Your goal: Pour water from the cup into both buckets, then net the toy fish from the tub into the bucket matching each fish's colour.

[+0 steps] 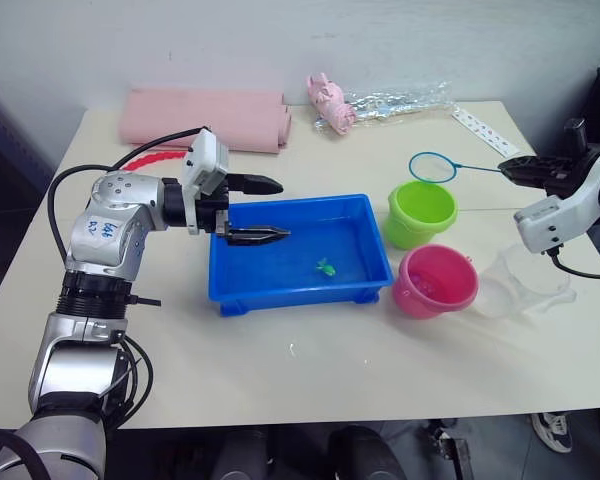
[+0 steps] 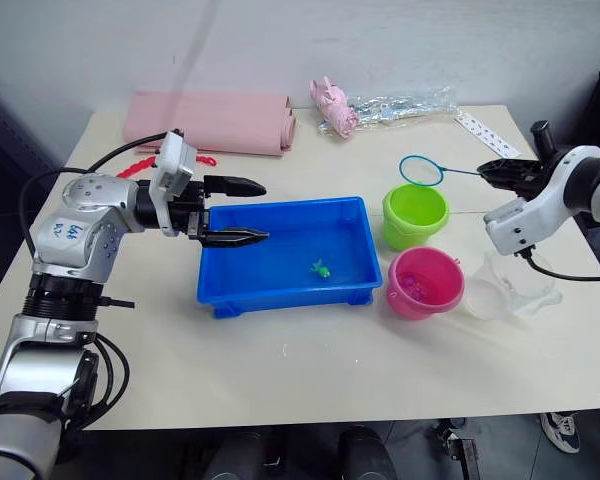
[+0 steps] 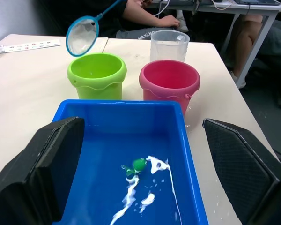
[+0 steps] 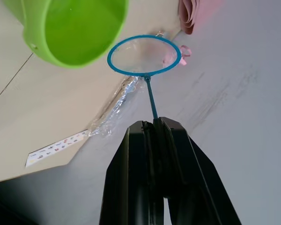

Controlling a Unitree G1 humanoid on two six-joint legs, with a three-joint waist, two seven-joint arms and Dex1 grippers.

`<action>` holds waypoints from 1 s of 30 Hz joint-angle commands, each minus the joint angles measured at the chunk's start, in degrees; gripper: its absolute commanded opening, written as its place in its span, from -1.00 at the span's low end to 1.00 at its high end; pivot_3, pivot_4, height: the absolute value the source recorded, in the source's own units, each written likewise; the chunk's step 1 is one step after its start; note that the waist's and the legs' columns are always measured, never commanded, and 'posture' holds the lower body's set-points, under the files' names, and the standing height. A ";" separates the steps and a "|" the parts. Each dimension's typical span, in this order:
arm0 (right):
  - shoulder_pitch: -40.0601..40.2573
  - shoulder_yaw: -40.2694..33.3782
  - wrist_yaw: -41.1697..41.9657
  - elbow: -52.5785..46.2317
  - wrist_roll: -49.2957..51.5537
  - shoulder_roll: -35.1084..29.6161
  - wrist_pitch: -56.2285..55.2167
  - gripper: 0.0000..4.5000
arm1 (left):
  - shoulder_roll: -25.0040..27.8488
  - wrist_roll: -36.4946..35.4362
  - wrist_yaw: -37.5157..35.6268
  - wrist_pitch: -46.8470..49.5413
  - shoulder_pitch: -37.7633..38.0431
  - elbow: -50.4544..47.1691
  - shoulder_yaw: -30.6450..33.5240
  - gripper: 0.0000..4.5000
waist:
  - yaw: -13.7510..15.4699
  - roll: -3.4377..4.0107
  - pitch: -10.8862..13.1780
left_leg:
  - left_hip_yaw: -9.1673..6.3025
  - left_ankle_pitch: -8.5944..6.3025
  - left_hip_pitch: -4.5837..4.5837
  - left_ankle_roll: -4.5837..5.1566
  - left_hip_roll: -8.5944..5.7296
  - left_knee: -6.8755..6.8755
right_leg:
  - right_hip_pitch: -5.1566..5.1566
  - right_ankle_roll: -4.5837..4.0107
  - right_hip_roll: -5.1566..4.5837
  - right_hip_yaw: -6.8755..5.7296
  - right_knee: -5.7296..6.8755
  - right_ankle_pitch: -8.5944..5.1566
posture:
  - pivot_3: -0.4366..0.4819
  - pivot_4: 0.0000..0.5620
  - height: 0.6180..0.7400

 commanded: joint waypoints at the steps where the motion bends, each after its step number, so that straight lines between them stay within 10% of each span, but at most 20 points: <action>1: 0.05 -1.96 13.87 0.53 22.94 4.02 9.55 -1.00 | 0.86 -0.43 -0.11 0.41 0.50 -2.35 0.91 0.97 | -0.06 -0.01 0.00 | 0.00 0.00 0.01 0.00 0.00 0.00 | 0.04 0.00 0.00 -0.01 -0.01 0.00 | -0.05 -0.47 1.00; 5: 5.46 -5.65 28.62 -13.80 48.63 10.77 42.47 -1.00 | 2.50 0.70 -0.84 0.49 2.42 -3.40 0.11 0.97 | -0.39 -0.03 0.01 | -0.04 0.00 0.02 0.00 0.11 0.13 | 0.18 -0.01 0.10 -0.06 0.02 0.01 | -0.05 -0.47 1.00; 10: 9.79 -3.33 31.70 -21.00 47.90 14.19 50.92 -1.00 | 3.90 0.66 -0.91 2.18 4.41 -6.88 -0.66 0.97 | 0.29 -0.01 0.00 | -0.10 -0.01 0.00 0.02 0.11 0.04 | 0.15 -0.01 0.07 -0.10 -0.07 0.00 | -0.05 -0.47 1.00; 30: 18.89 0.38 33.14 -25.58 39.97 23.40 47.15 -1.00 | 7.73 -0.01 -1.38 7.32 5.79 -11.71 -0.09 0.97 | 0.31 -0.02 0.01 | -0.14 -0.02 0.00 0.03 0.04 0.23 | 0.17 -0.01 0.02 -0.11 0.02 0.00 | -0.05 -0.47 1.00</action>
